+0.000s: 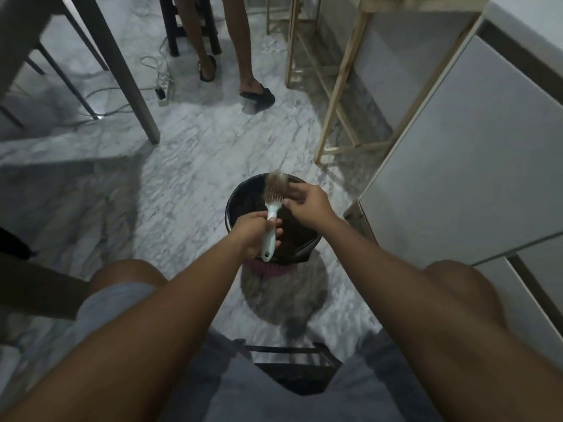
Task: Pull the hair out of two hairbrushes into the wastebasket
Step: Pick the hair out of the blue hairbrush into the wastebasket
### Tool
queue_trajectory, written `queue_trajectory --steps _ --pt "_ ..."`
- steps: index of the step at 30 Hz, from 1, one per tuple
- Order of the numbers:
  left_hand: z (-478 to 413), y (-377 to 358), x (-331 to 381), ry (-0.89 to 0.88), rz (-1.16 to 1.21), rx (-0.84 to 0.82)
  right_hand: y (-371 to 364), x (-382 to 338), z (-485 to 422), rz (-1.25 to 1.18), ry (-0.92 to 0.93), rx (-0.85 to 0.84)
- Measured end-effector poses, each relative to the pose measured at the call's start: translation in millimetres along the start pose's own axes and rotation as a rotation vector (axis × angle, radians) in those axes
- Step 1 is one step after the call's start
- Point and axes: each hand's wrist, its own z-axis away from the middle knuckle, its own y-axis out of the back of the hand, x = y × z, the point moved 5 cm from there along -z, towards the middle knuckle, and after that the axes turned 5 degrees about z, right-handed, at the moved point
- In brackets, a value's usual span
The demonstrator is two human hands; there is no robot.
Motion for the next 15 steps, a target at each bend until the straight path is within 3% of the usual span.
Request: queue_trajectory --steps 11,15 --pt "-54.2 11.8 5.3 0.014 -0.009 0.042 -18.3 36.2 -56.6 -0.088 -0.127 0.037" --pt "-92.6 18.9 -12.2 0.040 0.019 0.102 -35.8 76.5 -77.5 -0.120 -0.282 0.111"
